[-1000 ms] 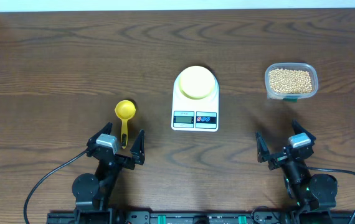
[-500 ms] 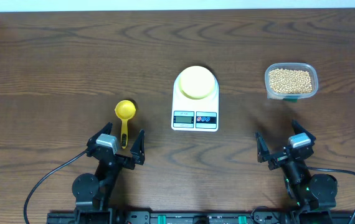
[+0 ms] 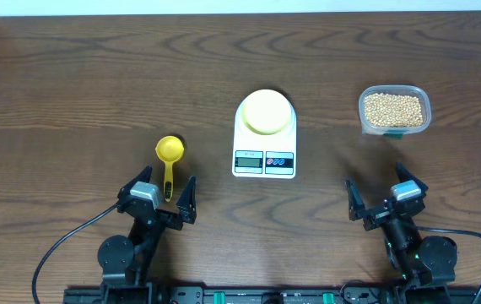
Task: Scoop item into bowl and weigh 50g on scale
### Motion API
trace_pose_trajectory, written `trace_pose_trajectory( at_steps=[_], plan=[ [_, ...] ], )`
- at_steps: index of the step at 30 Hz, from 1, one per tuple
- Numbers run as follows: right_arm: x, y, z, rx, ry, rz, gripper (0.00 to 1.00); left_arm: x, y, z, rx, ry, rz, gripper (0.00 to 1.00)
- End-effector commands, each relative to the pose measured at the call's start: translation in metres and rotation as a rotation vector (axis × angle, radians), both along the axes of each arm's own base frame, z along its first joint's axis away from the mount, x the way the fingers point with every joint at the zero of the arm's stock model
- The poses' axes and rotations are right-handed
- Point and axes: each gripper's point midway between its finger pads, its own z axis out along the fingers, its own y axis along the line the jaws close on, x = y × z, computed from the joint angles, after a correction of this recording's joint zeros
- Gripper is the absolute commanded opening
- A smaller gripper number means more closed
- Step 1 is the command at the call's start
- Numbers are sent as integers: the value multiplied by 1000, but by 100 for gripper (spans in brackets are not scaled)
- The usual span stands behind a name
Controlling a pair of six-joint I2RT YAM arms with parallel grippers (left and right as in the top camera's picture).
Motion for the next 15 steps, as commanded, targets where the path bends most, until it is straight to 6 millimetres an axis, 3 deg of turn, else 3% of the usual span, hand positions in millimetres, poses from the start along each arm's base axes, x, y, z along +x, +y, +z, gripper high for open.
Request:
trace_pose_trajectory(
  at_steps=[1, 7, 15],
  plan=[
    [0, -1, -1, 13, 7, -7, 99, 0, 0, -5, -43, 24, 2, 97],
    [0, -1, -1, 13, 7, -7, 99, -3, 3, 15, -230, 81, 35, 98],
    [0, -1, -1, 13, 7, -7, 99, -11, 4, 46, -244, 252, 61, 98]
  ],
)
